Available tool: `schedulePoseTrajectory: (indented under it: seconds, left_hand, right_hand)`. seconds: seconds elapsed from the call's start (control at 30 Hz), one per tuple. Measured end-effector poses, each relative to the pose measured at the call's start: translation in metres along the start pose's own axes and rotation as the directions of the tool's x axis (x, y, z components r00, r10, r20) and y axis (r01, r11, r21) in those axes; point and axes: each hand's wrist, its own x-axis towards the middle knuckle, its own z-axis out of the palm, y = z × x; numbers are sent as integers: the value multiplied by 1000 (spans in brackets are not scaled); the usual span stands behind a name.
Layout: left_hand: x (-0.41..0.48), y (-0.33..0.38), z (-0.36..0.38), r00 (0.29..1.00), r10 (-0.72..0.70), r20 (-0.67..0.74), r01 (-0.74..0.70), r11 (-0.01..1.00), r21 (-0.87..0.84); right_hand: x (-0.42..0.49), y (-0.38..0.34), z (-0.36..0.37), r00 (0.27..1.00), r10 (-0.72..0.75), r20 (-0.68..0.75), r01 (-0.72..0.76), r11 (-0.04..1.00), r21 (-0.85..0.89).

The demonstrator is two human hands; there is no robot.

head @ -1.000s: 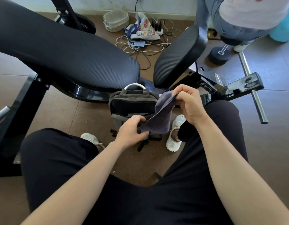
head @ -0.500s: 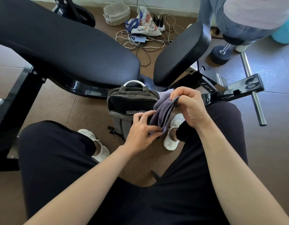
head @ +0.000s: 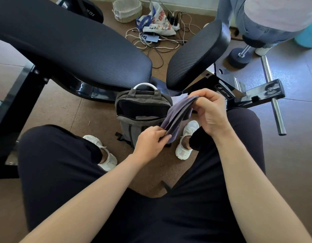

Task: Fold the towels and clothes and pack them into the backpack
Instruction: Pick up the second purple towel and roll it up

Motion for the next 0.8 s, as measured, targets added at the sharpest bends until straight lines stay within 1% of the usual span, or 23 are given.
schedulePoseTrajectory:
  seconds: [0.07,0.13,0.2,0.27,0.3,0.37,0.43,0.5,0.57,0.7,0.8]
  left_hand:
    - [0,-9,0,997,-45,58,47,999,-26]
    - [1,-19,-1,990,-62,125,67,997,-34]
    - [3,-28,-3,982,-48,182,51,999,-13]
    - [5,-35,-5,980,-23,199,20,1000,16]
    - [6,-37,-9,983,-13,184,7,999,33]
    - [8,-40,-20,994,-7,107,2,999,42]
    - [10,-38,-41,1000,-10,-10,10,1000,-7]
    - [13,-33,-68,992,-7,-122,-1,998,-70]
    - [17,-34,-93,980,-9,-199,-13,994,-109]
    - [23,-45,-135,972,-38,-233,9,992,-122]
    - [24,-54,-164,975,-6,-223,5,1000,-6]
  right_hand:
    - [3,-3,-2,998,5,-58,-1,997,73]
    - [7,-4,-4,994,7,-113,5,994,106]
    - [9,-4,-6,987,16,-163,8,989,145]
    - [11,-4,-5,979,18,-201,17,986,167]
    - [11,-6,-5,974,16,-224,23,985,170]
    - [12,-10,-4,958,7,-285,44,985,170]
    - [14,-13,-5,936,-22,-351,84,983,164]
    - [16,-15,-6,920,-63,-386,126,982,138]
    - [21,-14,-5,912,-100,-397,134,989,59]
    - [29,-7,8,891,-118,-439,44,984,-175]
    - [30,-7,17,901,-115,-419,10,970,-244]
